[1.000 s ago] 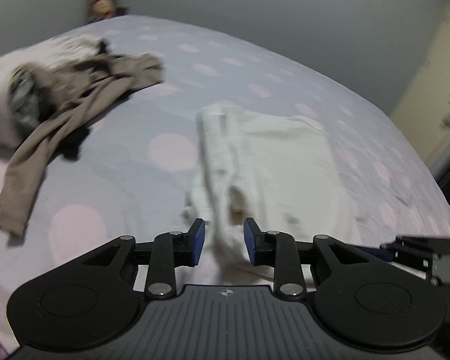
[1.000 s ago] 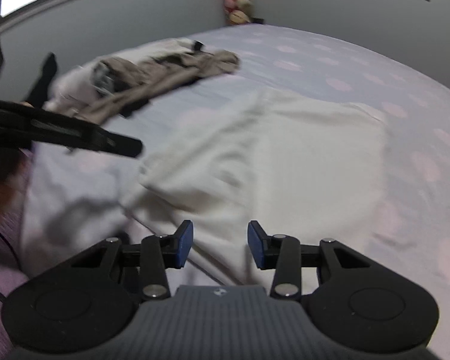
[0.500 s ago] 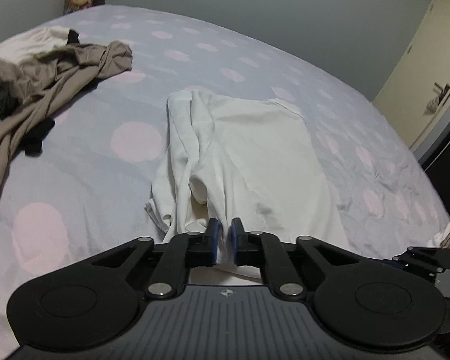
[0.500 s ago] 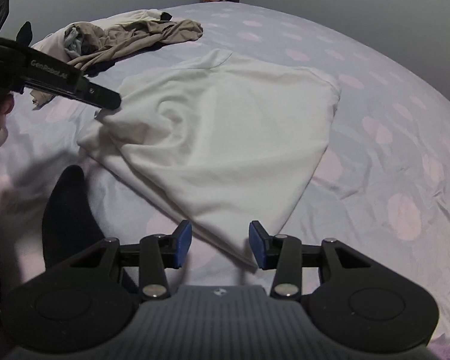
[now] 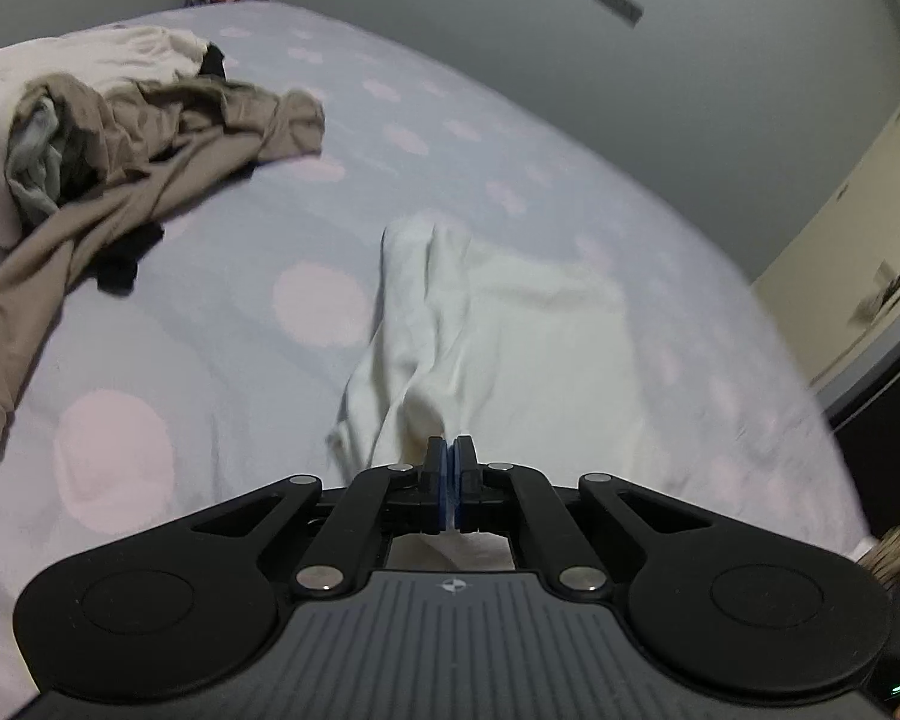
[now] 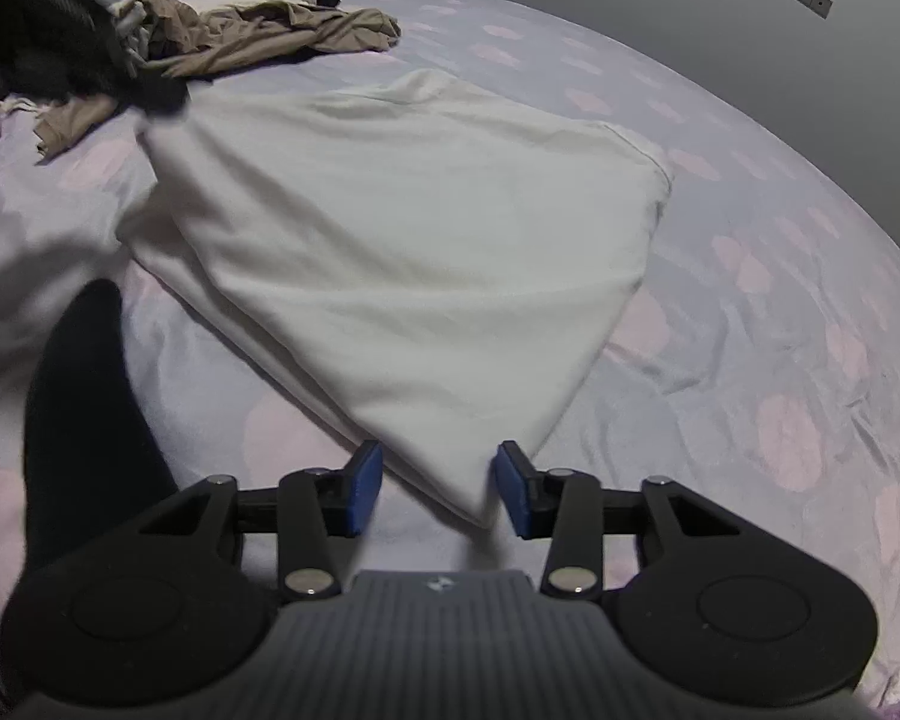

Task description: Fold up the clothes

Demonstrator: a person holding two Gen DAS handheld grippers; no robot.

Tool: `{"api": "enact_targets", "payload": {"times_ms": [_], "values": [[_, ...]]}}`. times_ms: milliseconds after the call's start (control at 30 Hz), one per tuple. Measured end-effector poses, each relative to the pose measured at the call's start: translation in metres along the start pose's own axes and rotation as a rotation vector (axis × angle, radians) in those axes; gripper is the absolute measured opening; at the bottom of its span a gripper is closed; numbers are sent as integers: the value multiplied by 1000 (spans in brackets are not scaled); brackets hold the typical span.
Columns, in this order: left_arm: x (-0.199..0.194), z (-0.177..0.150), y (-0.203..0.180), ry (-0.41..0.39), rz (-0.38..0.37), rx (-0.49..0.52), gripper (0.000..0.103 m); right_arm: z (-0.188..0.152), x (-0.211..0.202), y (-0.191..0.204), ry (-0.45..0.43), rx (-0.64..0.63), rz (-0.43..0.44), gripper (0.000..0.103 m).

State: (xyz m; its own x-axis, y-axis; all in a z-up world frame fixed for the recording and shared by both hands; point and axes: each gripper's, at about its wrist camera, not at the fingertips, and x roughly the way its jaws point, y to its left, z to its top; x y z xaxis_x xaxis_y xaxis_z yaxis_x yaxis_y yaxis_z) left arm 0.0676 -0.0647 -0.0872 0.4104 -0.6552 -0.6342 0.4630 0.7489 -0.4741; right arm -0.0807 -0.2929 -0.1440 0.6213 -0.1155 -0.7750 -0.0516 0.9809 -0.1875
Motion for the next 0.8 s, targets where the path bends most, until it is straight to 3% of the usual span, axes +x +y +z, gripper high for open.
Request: {"api": "enact_targets", "payload": {"times_ms": [33, 67, 133, 267, 433, 633, 800], "values": [[-4, 3, 1, -9, -10, -10, 0, 0, 1, -2, 11, 5, -10, 23], [-7, 4, 1, -13, -18, -18, 0, -1, 3, -4, 24, 14, -21, 14], [-6, 4, 2, 1, 4, -11, 0, -1, 2, -12, 29, 56, -29, 7], [19, -11, 7, 142, 125, 10, 0, -2, 1, -17, 52, 96, -43, 6], [42, -25, 18, 216, 182, 23, 0, -5, 4, -17, 83, 101, -34, 6], [36, -24, 13, 181, 180, 47, 8, -6, -1, -20, 89, 130, -17, 11], [17, -22, 8, 105, 152, 71, 19, -7, -17, -33, 16, 223, 21, 15]]}}
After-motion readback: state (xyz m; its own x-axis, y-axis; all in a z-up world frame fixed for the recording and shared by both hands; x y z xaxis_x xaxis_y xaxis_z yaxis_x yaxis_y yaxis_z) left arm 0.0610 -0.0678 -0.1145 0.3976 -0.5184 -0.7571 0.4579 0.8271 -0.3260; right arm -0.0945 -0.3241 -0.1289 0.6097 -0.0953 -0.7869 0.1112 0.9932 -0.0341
